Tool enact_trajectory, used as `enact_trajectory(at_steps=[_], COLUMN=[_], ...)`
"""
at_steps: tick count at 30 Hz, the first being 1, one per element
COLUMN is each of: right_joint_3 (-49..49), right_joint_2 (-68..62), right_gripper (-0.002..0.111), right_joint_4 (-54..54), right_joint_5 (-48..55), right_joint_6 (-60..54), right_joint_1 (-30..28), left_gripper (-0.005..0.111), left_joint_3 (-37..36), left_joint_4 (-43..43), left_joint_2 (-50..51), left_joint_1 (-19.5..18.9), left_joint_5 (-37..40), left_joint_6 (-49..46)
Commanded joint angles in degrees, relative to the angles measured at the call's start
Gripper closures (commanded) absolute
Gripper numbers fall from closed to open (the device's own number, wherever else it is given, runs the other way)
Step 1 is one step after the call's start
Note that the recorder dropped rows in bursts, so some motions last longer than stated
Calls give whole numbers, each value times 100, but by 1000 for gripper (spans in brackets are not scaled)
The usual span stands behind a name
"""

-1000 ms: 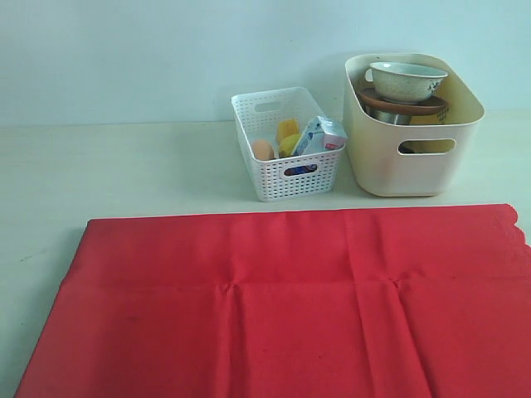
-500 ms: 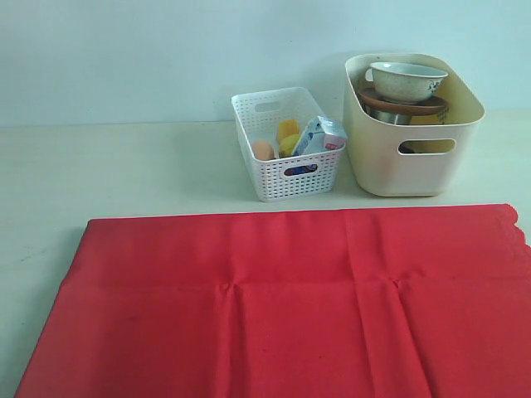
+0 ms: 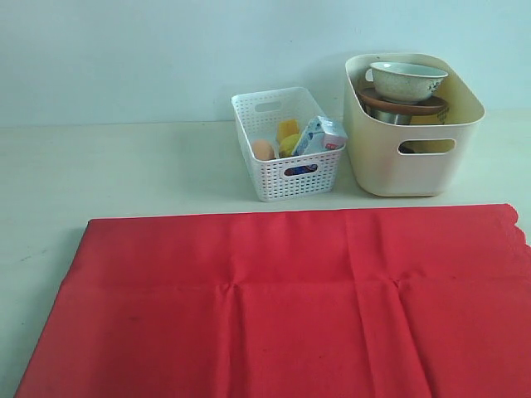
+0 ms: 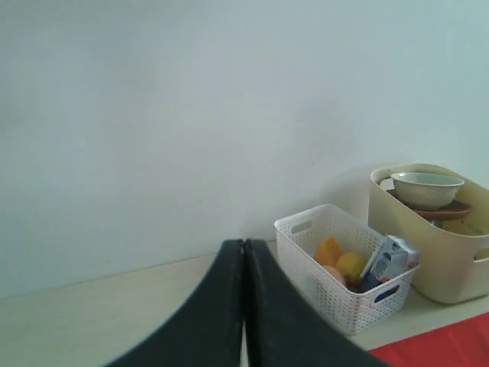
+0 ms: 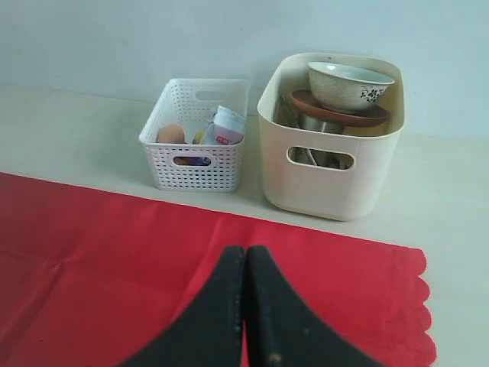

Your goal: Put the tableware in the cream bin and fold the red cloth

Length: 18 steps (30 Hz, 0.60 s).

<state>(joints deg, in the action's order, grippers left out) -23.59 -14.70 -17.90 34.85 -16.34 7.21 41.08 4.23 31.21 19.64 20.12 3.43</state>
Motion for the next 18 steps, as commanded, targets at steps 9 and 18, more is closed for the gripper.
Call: enact_trajectory(at_steps=[9, 18], right_joint_3=[29, 29], right_joint_2=[26, 26], right_gripper=[108, 108], right_joint_4=[-35, -49], right_joint_5=[-77, -67], right_joint_6=[8, 8], right_joint_1=[-21, -21], left_gripper=[107, 107], left_joint_3=[53, 42], left_joint_4=[8, 8], left_joint_2=[44, 83], left_joint_1=[38, 38], left_joint_5=[-101, 11], left_joint_6=[4, 4])
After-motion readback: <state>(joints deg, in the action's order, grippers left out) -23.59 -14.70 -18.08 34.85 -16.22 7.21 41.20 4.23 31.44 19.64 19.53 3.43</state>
